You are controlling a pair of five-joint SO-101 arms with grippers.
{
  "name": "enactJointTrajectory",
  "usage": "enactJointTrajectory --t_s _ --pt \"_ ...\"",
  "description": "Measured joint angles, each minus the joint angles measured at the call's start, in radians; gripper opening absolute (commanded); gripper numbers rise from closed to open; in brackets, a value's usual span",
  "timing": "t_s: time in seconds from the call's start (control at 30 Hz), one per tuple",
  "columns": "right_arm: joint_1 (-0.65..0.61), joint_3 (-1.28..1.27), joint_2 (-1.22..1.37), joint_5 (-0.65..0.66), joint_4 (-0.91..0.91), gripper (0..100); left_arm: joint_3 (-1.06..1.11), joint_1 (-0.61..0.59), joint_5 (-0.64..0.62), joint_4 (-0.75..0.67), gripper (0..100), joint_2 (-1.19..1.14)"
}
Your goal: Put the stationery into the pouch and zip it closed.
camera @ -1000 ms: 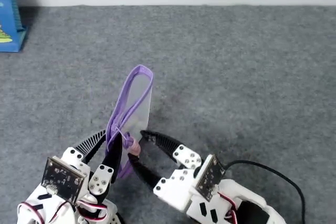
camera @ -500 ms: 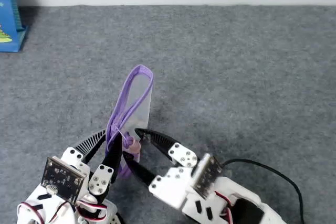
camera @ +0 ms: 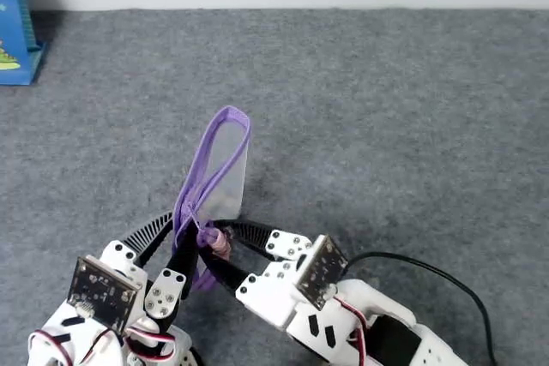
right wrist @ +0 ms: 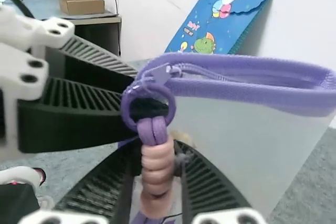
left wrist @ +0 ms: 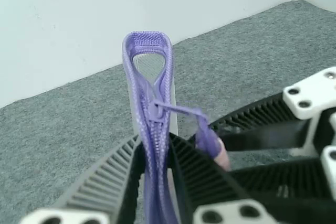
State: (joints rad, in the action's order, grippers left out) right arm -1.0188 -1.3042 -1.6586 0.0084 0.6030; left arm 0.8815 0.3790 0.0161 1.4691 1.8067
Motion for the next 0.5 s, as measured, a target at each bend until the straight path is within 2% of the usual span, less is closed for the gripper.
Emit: enactJointTrajectory --t_s 0.3,0.5 --pt "0.235 0.002 -0.052 0.094 -0.006 0.8 0.0 0.0 0.005 0.0 1 0.0" --pt "0.318 0.003 -0.052 0.143 -0.064 0.7 0.0 0.0 0.006 0.0 1 0.0"
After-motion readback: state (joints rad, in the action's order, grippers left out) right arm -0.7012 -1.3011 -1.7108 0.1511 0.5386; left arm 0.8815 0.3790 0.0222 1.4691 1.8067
